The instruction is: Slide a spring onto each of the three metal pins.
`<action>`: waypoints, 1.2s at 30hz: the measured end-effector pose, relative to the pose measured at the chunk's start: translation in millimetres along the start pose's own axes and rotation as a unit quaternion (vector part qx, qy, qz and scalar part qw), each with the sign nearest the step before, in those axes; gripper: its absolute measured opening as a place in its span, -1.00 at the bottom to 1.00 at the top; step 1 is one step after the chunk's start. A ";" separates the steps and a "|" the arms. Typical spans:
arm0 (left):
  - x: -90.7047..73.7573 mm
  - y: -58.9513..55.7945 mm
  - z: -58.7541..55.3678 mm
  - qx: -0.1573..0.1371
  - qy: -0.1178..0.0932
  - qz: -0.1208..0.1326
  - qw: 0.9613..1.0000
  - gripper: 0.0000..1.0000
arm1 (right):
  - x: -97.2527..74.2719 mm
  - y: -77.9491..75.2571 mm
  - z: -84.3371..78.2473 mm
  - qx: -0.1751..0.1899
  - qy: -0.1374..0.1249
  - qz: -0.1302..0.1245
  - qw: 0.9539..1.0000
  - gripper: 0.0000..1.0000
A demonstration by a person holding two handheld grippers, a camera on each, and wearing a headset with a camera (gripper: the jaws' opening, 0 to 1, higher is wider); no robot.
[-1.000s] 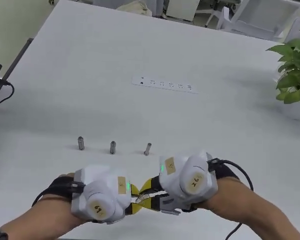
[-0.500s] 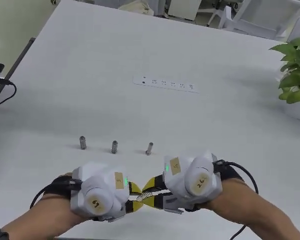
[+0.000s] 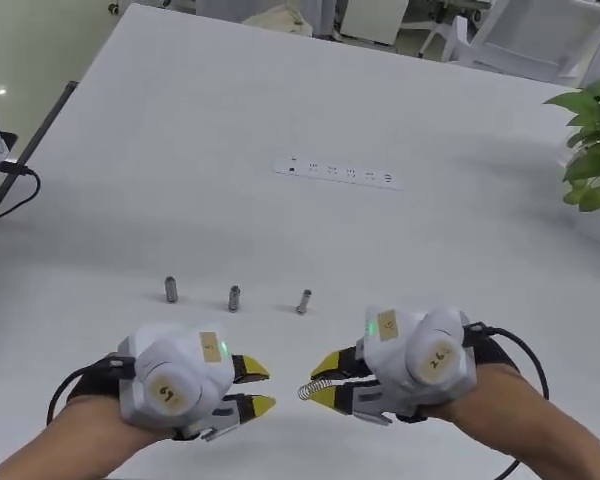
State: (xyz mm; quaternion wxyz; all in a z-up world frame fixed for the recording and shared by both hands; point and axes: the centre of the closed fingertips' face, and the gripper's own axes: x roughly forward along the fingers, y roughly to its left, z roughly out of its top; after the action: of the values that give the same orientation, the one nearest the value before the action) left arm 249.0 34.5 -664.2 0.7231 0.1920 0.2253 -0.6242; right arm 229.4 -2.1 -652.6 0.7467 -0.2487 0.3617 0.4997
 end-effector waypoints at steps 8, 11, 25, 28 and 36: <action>-17.2 23.1 -1.0 -0.049 -0.023 0.042 0.998 -0.67 | -0.4 -13.0 -14.4 0.030 0.000 -0.017 0.999 -0.84; -23.5 31.4 -2.8 -0.063 -0.030 0.058 0.996 -0.64 | -0.7 -17.4 -17.5 0.036 0.002 -0.020 0.999 -0.84; -50.4 56.9 -13.1 -0.098 -0.041 0.108 0.988 -0.47 | -5.5 -49.7 -38.3 0.066 0.023 -0.049 0.996 -0.84; -56.3 61.0 -16.3 -0.104 -0.042 0.119 0.987 -0.43 | -7.5 -57.2 -42.9 0.073 0.027 -0.056 0.995 -0.84; -73.8 71.3 -28.7 -0.125 -0.046 0.148 0.980 -0.37 | -13.7 -83.9 -54.6 0.088 0.044 -0.073 0.992 -0.84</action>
State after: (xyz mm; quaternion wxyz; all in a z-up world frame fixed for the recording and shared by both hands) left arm 308.3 121.3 -646.4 0.8355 0.1025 0.2372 -0.4850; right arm 287.9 -81.5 -674.6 0.7837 -0.2289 0.4176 0.3988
